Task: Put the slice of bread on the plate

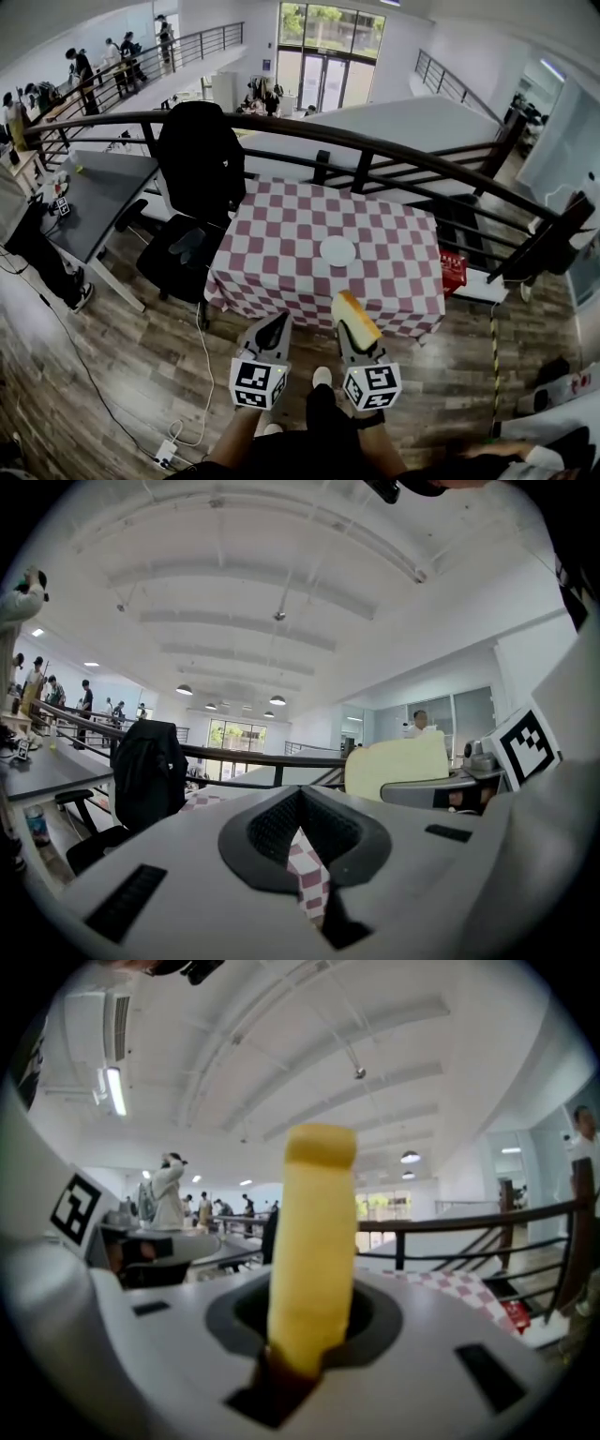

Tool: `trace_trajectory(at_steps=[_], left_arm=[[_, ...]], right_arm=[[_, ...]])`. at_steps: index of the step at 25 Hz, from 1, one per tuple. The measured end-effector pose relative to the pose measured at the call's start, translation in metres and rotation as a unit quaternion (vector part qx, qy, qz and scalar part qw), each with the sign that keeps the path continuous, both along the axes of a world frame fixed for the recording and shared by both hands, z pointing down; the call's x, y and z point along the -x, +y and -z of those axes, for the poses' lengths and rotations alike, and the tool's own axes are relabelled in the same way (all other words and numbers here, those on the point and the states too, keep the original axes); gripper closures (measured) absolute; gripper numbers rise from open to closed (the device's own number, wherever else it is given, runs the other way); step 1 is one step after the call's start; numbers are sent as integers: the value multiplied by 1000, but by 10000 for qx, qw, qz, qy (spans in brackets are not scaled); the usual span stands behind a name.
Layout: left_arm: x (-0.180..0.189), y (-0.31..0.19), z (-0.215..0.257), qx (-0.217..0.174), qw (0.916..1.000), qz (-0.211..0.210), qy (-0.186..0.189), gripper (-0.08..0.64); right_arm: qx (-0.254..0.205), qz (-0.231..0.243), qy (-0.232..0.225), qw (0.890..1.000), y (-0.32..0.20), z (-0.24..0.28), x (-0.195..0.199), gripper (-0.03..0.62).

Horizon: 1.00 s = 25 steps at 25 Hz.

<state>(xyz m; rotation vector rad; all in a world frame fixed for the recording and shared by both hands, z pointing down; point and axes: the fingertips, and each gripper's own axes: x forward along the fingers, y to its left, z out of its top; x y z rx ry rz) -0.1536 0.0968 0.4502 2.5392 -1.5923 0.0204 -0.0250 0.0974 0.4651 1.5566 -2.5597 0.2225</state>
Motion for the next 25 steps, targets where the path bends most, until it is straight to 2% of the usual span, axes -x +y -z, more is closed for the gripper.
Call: trace_trajectory(at_steps=[7, 12, 18, 21, 25], left_arm=[[-51, -110, 23, -285, 9995, 79, -124, 541], [-87, -166, 11, -59, 9998, 139, -98, 541], [-120, -200, -7, 52, 9995, 220, -241, 541], [-127, -203, -33, 290, 9985, 219, -402, 541], [-128, -213, -56, 589, 9967, 306, -476, 541]], right_arm=[[-284, 337, -39, 9990, -117, 28, -36, 491], [-180, 440, -54, 9989, -174, 29, -68, 491], [61, 335, -178, 9993, -217, 3, -102, 491], [350, 271, -359, 9984, -228, -22, -111, 491], [631, 440, -427, 9961, -242, -42, -107, 491]])
